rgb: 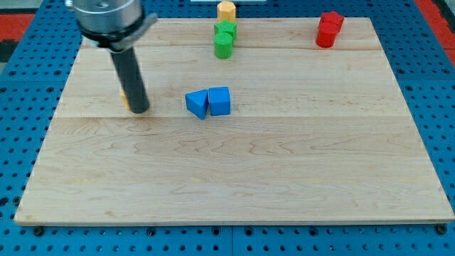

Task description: Move the yellow heart to the center right

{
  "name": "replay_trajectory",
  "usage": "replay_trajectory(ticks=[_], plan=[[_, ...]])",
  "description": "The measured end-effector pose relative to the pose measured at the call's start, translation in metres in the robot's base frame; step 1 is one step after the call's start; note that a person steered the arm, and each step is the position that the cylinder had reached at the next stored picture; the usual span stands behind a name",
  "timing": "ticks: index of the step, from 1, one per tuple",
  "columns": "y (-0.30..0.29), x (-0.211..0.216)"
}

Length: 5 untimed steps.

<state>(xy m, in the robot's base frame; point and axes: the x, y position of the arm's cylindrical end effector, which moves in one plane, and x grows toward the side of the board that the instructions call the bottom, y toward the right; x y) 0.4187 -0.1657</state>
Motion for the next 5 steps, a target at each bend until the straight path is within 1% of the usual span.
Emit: replay_trajectory(ticks=[1, 3, 4, 5], plan=[[-0.006, -0.035], [-0.106, -0.042], [-0.122, -0.053], [-0.068, -0.076]])
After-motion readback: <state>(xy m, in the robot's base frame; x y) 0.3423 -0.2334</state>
